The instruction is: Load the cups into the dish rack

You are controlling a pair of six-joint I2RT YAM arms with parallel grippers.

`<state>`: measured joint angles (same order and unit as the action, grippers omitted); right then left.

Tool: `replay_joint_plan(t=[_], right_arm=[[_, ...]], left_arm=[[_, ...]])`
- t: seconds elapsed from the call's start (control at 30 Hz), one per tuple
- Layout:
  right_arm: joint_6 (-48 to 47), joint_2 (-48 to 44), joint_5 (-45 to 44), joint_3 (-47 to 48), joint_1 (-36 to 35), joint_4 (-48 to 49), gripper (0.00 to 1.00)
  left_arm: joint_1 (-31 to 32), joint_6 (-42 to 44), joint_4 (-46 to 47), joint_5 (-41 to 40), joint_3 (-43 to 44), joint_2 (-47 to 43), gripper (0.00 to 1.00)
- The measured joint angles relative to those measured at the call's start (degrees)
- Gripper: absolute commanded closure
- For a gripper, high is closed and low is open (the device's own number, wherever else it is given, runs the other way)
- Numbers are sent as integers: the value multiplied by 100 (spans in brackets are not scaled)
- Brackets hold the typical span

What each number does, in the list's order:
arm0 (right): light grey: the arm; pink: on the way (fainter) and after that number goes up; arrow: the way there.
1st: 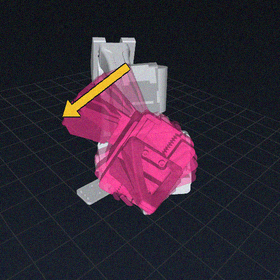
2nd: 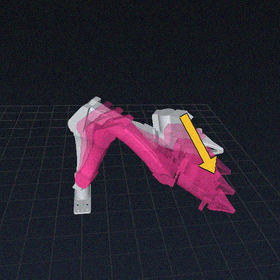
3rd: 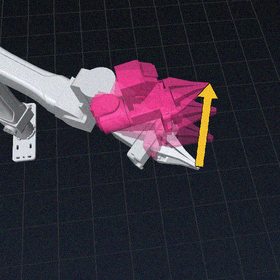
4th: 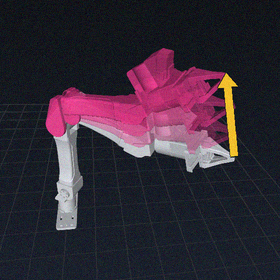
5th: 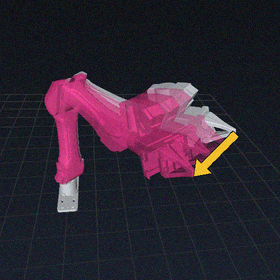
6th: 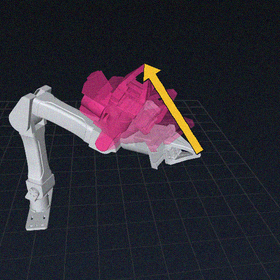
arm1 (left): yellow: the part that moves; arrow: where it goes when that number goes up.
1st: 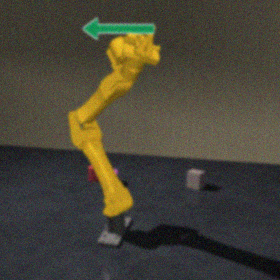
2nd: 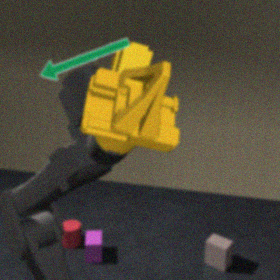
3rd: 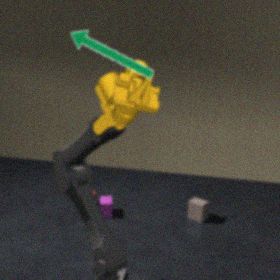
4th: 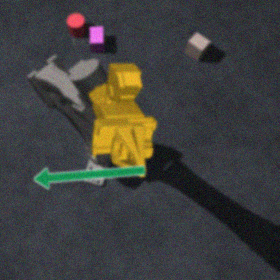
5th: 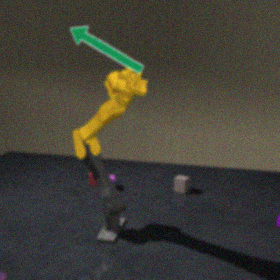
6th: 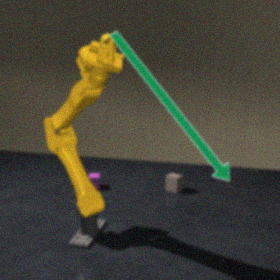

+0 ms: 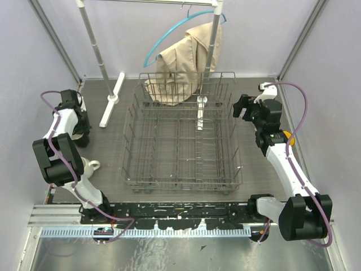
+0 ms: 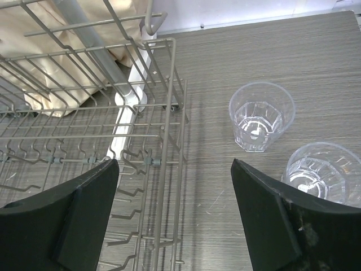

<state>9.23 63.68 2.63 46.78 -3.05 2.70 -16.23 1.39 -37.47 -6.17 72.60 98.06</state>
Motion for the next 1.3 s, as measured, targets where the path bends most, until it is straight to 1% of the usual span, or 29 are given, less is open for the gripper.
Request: replay_joint_plan(t=[0.13,0.23,0.33,0.37,0.43,0.63,0.77,0.87,0.9,0.97,1.07,1.13,1.2,1.3], right_arm=[[48,-7,28,138,0,-140,14],[109,-50,33,197,-22,-190,13],[155,-72,111,358,-48,-367,8],[162,-68,186,433,-63,-417,5],[170,-61,446,581,-105,-498,2],[258,256,1650,1263,-455,-568,1],[393,490,2205,1683,-791,-675,3],[562,660,2566,1919,-1021,-717,5],[636,726,2686,1974,-1093,-710,4],[809,872,2922,2055,-1207,-706,1],[1104,1082,3303,2074,-1281,-684,0],[1397,1213,3589,2070,-1290,-564,0],[1840,1283,3880,1974,-1300,-179,0],[2848,1287,4341,1502,-1342,946,0]], left_arm=[[-9,-129,-238,144,4,-90,100],[-9,-354,-522,291,4,-339,100],[-7,-656,-658,413,22,-809,100],[-7,-800,-682,463,52,-1005,100],[-9,-1051,-710,616,168,-1338,100],[-17,-1845,-743,1397,605,-1937,100],[-2,-2282,-935,1967,870,-2116,100],[151,-2625,-1023,2277,1082,-2210,100],[210,-2734,-1010,2382,1123,-2238,100],[308,-3012,-955,2647,1143,-2341,100],[356,-3388,-927,2957,1143,-2516,100],[358,-3620,-938,3119,1215,-2594,100],[358,-3858,-925,3300,1357,-2623,100],[358,-4319,-782,3646,1488,-2706,100]])
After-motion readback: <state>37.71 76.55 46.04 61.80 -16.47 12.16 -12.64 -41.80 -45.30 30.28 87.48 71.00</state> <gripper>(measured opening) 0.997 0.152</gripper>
